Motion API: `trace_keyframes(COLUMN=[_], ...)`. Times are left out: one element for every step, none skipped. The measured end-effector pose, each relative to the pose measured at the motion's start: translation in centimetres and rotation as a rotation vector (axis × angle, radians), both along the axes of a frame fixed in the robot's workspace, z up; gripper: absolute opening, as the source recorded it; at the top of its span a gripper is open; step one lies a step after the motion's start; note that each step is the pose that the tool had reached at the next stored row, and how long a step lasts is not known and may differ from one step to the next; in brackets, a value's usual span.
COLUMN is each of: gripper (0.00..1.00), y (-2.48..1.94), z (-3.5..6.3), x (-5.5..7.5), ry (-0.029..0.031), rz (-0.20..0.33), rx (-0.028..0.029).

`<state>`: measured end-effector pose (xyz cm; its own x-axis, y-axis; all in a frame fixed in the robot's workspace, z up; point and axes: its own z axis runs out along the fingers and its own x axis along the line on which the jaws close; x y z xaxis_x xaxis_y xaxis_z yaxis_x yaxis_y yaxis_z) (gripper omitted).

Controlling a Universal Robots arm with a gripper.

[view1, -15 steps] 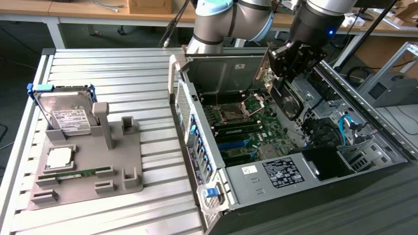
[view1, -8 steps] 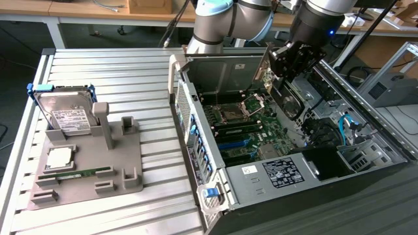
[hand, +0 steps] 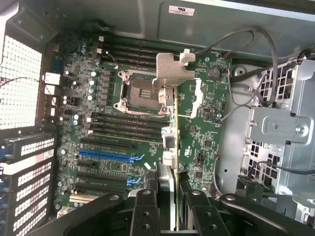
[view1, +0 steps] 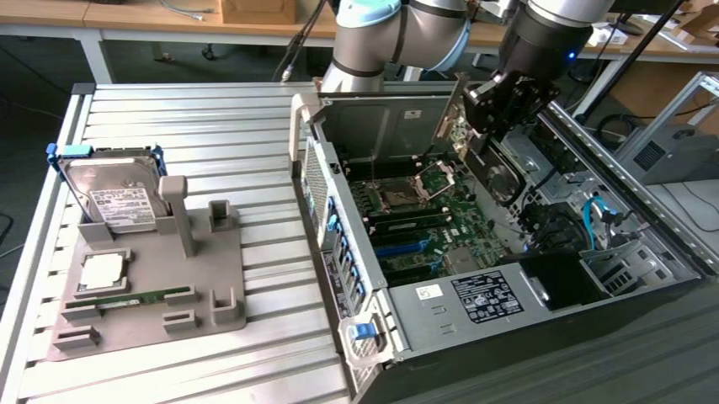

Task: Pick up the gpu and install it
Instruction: 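Insert the gpu into the slot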

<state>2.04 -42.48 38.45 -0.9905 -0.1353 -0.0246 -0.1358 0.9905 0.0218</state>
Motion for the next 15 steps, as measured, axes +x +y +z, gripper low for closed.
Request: trace_keyframes(gripper=[0.27, 0.27, 0.27, 0.27, 0.27, 0.27, 0.27, 0.27, 0.27, 0.27, 0.27, 0.27, 0.27, 0.27, 0.27], y=[0.0, 0.0, 0.0, 0.0, 0.0, 0.0, 0.0, 0.0, 0.0, 0.0, 0.0, 0.0, 0.0, 0.0, 0.0], z=[0.0, 0.0, 0.0, 0.0, 0.0, 0.0, 0.0, 0.0, 0.0, 0.0, 0.0, 0.0, 0.0, 0.0, 0.0], x=[0.0, 0.0, 0.0, 0.0, 0.0, 0.0, 0.0, 0.0, 0.0, 0.0, 0.0, 0.0, 0.0, 0.0, 0.0], ry=[0.0, 0.0001, 0.0, 0.0, 0.0, 0.0, 0.0, 0.0, 0.0, 0.0, 0.0, 0.0, 0.0, 0.0, 0.0], rz=[0.005, 0.01, 0.015, 0.02, 0.025, 0.029, 0.034, 0.041, 0.045, 0.05, 0.055, 0.06, 0.064, 0.069, 0.073], rx=[0.0, 0.0, 0.0, 0.0, 0.0, 0.0, 0.0, 0.0, 0.0001, 0.0, 0.0, 0.0, 0.0, 0.0, 0.0])
